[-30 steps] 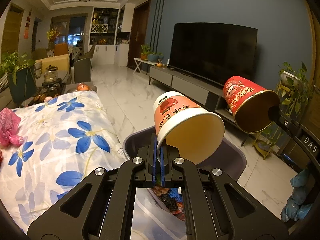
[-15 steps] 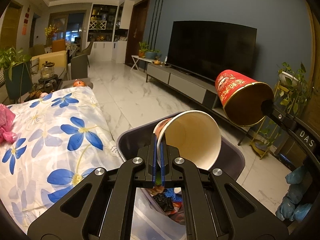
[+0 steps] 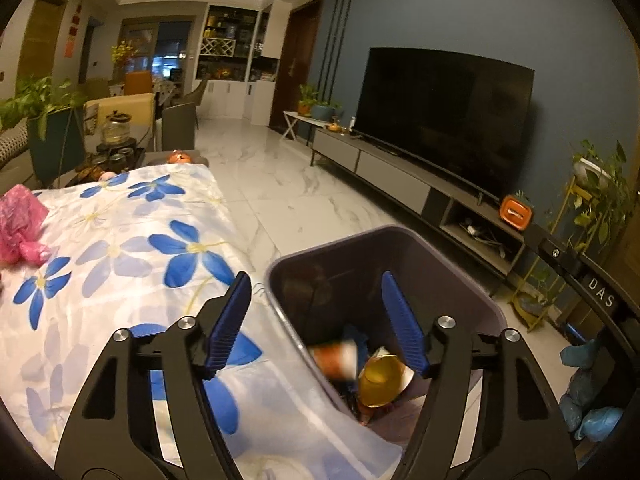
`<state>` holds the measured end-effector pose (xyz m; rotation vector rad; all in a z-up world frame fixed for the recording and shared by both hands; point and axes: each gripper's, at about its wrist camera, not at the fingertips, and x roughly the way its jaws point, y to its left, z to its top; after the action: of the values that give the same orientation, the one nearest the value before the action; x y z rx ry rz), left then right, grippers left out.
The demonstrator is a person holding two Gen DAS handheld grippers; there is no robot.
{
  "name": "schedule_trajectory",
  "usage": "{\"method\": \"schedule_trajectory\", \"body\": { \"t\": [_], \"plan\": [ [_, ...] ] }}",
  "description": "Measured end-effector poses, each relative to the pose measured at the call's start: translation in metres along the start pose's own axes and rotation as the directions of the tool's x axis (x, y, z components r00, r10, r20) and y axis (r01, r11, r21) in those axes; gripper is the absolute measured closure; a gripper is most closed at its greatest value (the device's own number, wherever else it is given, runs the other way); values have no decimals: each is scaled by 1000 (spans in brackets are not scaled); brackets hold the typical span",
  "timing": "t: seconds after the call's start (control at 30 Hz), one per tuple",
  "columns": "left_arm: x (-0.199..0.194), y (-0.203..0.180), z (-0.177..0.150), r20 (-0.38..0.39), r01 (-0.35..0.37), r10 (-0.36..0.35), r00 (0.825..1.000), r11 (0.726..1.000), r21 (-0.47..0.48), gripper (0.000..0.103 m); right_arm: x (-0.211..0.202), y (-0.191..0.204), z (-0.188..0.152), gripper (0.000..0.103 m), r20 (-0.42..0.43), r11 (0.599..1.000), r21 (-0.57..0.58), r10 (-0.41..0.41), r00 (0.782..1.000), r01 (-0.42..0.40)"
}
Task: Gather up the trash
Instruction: 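Open both tools over the bin, dropping both cups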
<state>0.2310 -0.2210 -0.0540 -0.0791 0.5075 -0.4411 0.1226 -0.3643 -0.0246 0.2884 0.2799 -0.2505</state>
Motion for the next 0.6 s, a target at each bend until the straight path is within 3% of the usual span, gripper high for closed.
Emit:
{"method": "schedule_trajectory", "body": {
  "t": [0.07,0.6],
  "plan": [
    [-6,4,-1,8,-17,17,1000,1000,-3,30,-4,3,0,56,7,1000,-6,-3,1000,3],
    [-84,61,-12,80,-160,169,982,981,-107,14,-26,41,-7,32,8,997,-83,6,1000,-5]
  ]
}}
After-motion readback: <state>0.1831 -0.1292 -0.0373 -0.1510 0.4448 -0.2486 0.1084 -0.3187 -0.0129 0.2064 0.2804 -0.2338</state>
